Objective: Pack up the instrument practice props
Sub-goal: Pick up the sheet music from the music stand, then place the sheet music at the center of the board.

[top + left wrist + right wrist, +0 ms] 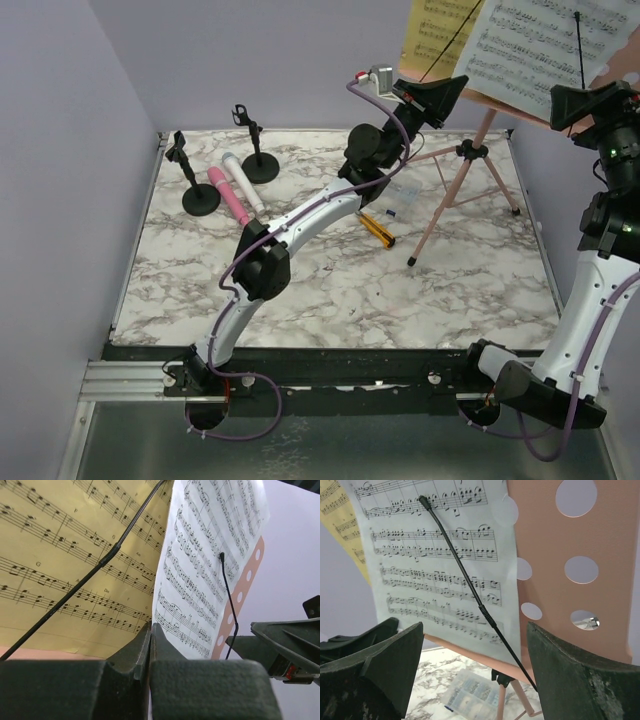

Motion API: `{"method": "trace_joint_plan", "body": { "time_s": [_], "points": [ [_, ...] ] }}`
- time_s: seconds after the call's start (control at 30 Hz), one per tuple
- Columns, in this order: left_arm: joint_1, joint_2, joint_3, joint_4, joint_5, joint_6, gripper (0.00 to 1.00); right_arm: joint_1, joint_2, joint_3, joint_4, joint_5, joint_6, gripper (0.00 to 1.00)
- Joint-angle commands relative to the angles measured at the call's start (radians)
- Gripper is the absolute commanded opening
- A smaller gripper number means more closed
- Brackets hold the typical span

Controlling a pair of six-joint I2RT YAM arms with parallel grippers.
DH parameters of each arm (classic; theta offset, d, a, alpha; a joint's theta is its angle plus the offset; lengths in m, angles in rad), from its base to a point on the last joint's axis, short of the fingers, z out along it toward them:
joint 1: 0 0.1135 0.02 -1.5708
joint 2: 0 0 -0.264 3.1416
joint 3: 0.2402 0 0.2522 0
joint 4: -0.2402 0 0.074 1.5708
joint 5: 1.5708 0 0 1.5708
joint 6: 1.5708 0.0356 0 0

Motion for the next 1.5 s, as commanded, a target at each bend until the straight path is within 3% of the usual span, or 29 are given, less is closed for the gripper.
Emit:
{"method": "trace_joint_plan", "body": {
  "time_s": [0.0, 0.3, 0.53, 0.93, 1.1, 1.23, 1.47],
  "points": [
    [-0.011, -0.224, -0.218, 0.147, -0.061, 0.16, 0.0, -0.008, -0.027, -0.026, 0.023, 0.05, -0.014, 0.87],
    [-0.001, -0.458, -0.567, 0.249, -0.143, 0.347, 0.0, -0.007, -0.051, -0.05, 0.034, 0.069, -0.015, 0.88],
    [0.034, -0.65, -0.856, 0.315, -0.191, 0.408, 0.0, -0.008, -0.083, -0.073, 0.046, 0.065, -0.039, 0.88],
    [0.095, -1.033, -1.362, 0.333, -0.233, 0.383, 0.0, -0.007, -0.148, -0.082, 0.005, 0.045, -0.144, 1.0],
    [0.102, -1.176, -1.563, 0.329, -0.278, 0.332, 0.0, -0.008, -0.191, -0.103, -0.056, 0.015, -0.195, 1.0],
    [0.11, -1.285, -1.715, 0.261, -0.33, 0.297, 0.0, -0.008, -0.226, -0.145, -0.103, -0.011, -0.235, 1.0],
    [0.175, -1.431, -1.821, -0.075, -0.341, 0.185, 0.0, -0.007, -0.26, -0.254, -0.148, -0.241, -0.291, 1.0]
  ]
}}
